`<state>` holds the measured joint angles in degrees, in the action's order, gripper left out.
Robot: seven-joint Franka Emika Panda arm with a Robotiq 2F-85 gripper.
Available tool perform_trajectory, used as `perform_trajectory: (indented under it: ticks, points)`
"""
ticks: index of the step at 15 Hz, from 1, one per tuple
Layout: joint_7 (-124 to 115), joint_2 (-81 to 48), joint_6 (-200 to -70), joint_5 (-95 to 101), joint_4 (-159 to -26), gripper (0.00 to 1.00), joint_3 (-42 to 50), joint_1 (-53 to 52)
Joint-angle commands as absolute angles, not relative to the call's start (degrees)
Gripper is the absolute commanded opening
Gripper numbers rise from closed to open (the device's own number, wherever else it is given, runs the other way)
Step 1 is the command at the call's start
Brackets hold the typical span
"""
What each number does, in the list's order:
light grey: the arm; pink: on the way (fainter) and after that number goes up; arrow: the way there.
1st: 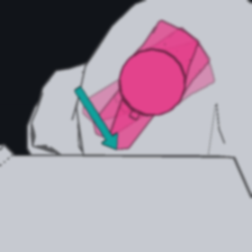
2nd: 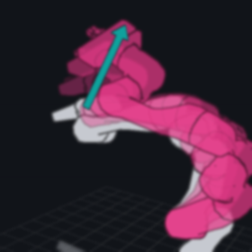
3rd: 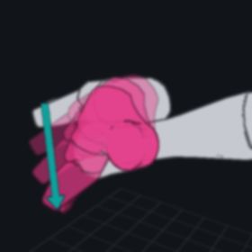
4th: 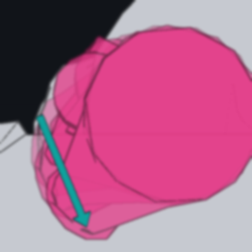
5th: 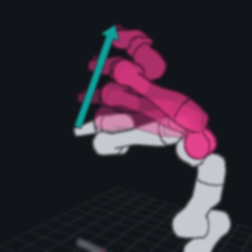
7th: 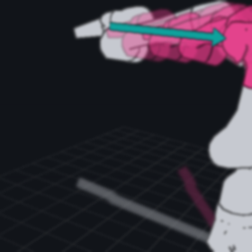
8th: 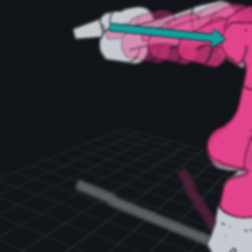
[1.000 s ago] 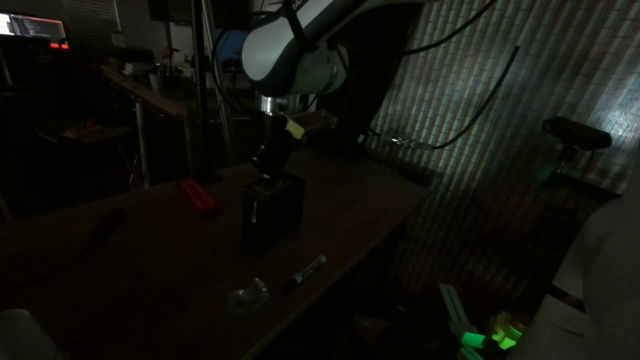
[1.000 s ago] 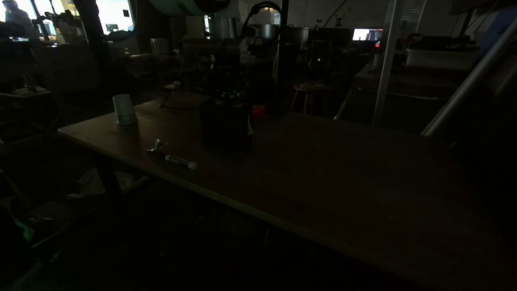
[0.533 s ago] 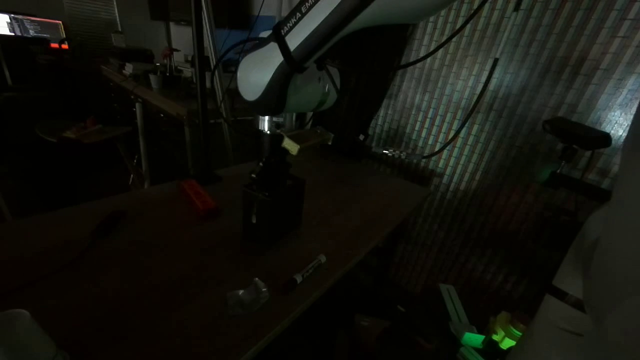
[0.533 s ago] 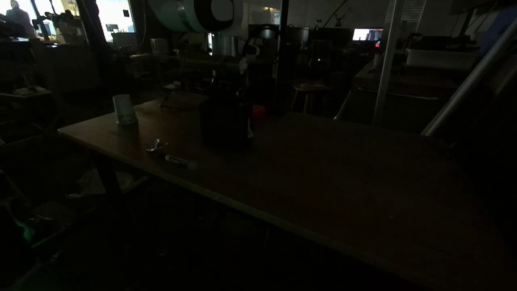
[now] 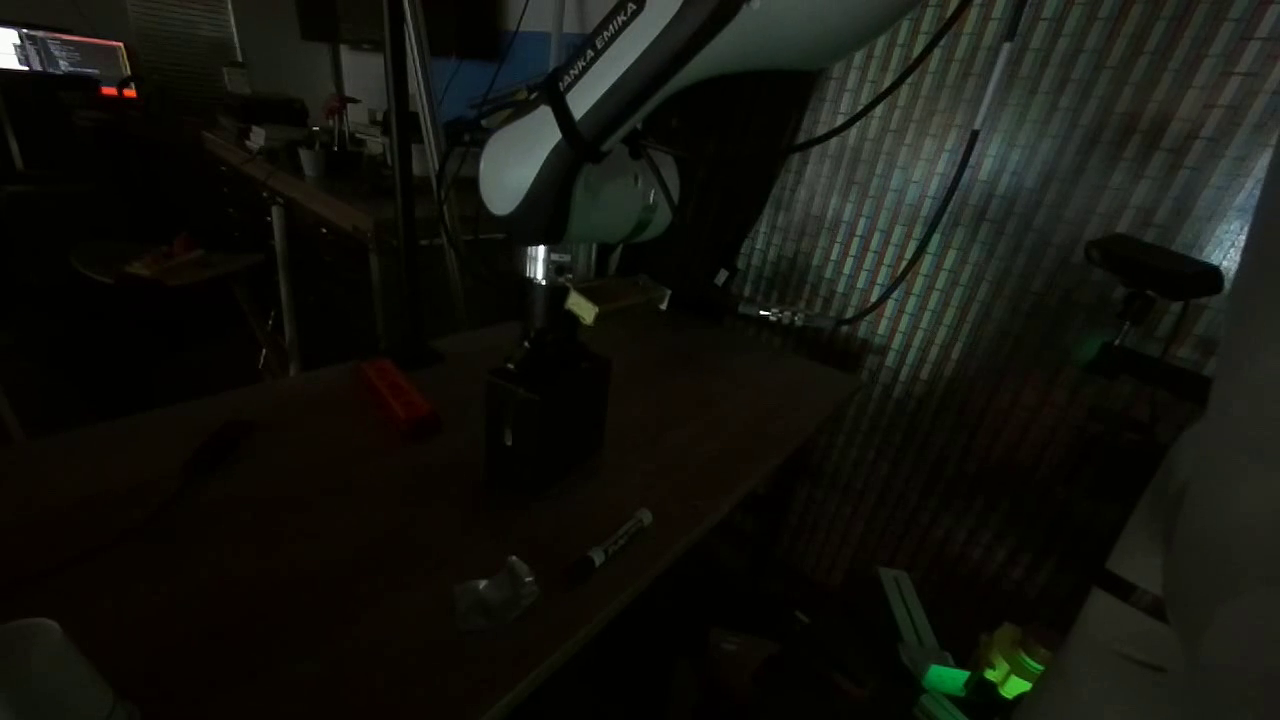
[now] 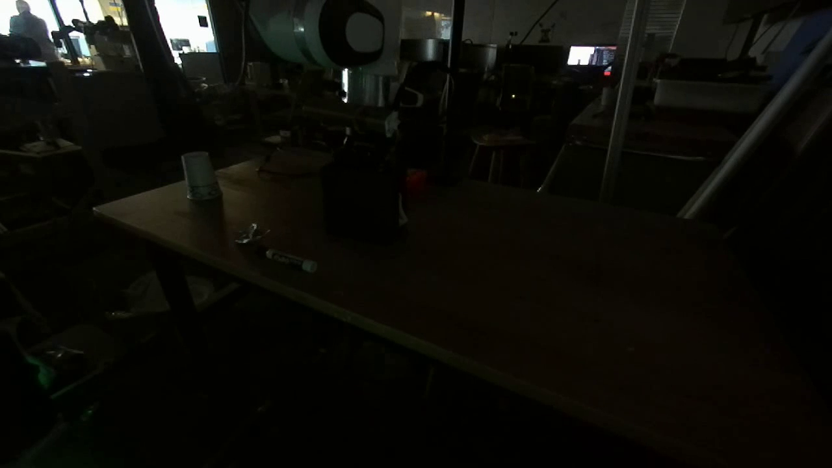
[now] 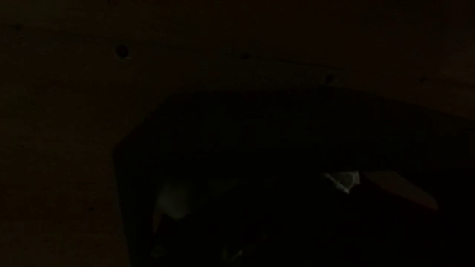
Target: Put the white towel in the black basket.
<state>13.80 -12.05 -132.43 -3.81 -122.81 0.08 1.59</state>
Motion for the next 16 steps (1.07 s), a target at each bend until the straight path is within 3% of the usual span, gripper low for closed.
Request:
perform_trajectory:
  ticks: [1, 16]
  points:
    - [14.8, -10.8, -132.2, -5.0, -122.8, 0.00, -0.3, 2.5]
    - [14.7, 5.0, -131.4, -1.2, -125.0, 0.02, 2.0, 2.5]
